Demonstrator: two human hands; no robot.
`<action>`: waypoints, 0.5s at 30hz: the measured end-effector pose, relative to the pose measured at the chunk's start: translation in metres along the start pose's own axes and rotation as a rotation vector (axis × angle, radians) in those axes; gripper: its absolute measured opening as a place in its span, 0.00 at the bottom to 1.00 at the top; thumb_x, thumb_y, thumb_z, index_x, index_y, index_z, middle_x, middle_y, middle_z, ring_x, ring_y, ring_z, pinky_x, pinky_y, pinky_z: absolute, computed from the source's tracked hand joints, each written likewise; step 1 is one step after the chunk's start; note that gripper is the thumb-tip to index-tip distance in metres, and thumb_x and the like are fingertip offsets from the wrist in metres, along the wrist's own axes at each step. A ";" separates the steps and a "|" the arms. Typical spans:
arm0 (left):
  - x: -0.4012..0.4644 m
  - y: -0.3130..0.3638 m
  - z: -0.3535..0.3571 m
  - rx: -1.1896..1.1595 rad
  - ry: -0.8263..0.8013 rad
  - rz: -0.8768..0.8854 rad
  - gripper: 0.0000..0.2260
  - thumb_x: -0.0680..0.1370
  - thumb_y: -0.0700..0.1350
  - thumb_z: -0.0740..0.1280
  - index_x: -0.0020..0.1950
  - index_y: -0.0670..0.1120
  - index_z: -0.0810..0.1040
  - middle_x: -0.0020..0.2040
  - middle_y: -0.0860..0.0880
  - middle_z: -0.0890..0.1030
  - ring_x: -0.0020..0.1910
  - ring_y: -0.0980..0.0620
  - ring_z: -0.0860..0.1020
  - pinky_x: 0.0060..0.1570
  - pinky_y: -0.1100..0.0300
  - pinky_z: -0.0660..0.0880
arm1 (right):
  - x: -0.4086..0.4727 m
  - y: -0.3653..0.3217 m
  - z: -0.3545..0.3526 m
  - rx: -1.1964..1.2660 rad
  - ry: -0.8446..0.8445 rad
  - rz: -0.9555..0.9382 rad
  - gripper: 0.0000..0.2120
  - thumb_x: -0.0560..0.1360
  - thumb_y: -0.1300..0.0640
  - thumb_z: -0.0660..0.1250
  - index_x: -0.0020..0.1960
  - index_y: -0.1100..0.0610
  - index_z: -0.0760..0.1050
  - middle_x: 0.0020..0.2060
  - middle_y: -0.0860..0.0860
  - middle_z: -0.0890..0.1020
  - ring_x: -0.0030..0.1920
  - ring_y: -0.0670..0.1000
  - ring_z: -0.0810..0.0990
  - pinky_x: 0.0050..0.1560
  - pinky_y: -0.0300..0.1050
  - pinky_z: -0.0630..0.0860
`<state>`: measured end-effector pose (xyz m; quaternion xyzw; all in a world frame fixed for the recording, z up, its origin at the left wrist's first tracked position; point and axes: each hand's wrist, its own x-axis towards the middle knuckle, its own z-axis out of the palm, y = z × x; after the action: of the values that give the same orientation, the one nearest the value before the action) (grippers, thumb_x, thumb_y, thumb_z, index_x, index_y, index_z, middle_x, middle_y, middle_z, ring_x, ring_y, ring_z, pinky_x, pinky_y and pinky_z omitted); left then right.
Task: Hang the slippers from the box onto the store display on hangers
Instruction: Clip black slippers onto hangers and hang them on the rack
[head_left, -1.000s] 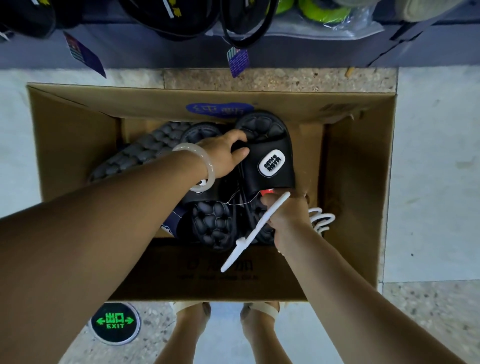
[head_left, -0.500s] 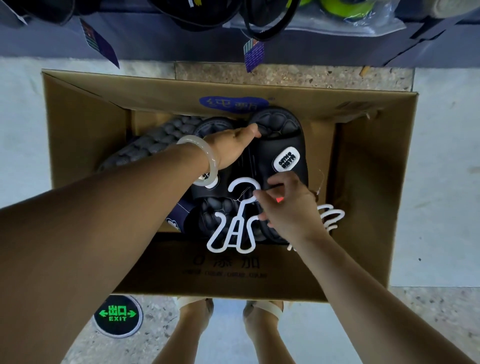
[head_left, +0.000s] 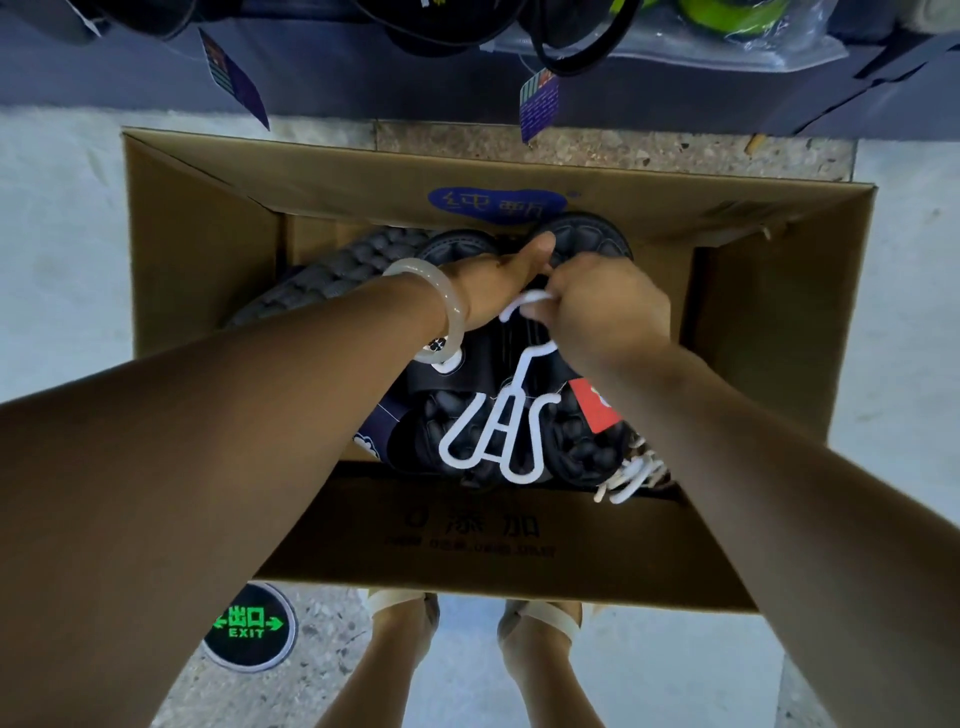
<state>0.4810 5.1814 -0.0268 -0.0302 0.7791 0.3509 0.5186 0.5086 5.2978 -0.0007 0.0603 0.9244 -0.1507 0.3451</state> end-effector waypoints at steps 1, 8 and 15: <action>0.001 -0.001 0.001 -0.013 0.019 -0.007 0.26 0.78 0.64 0.45 0.69 0.56 0.68 0.71 0.50 0.68 0.72 0.49 0.63 0.74 0.54 0.53 | 0.009 0.003 -0.005 0.012 0.006 0.013 0.16 0.75 0.46 0.63 0.55 0.57 0.76 0.49 0.55 0.80 0.51 0.57 0.78 0.42 0.44 0.67; -0.002 -0.005 0.003 -0.050 0.044 0.045 0.24 0.78 0.61 0.51 0.71 0.54 0.66 0.72 0.50 0.67 0.72 0.50 0.64 0.70 0.56 0.58 | 0.026 0.014 -0.001 0.157 0.116 -0.103 0.12 0.75 0.51 0.64 0.48 0.59 0.79 0.43 0.57 0.80 0.49 0.59 0.79 0.41 0.46 0.69; -0.005 -0.001 -0.004 0.179 0.078 0.101 0.17 0.81 0.53 0.52 0.67 0.51 0.71 0.63 0.49 0.75 0.64 0.50 0.71 0.55 0.65 0.62 | 0.027 0.022 0.000 0.341 0.012 -0.101 0.14 0.73 0.49 0.67 0.46 0.61 0.78 0.29 0.47 0.72 0.36 0.50 0.72 0.41 0.44 0.69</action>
<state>0.4802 5.1770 -0.0224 0.0421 0.8275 0.3040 0.4702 0.4927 5.3188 -0.0235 0.0724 0.8894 -0.3220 0.3164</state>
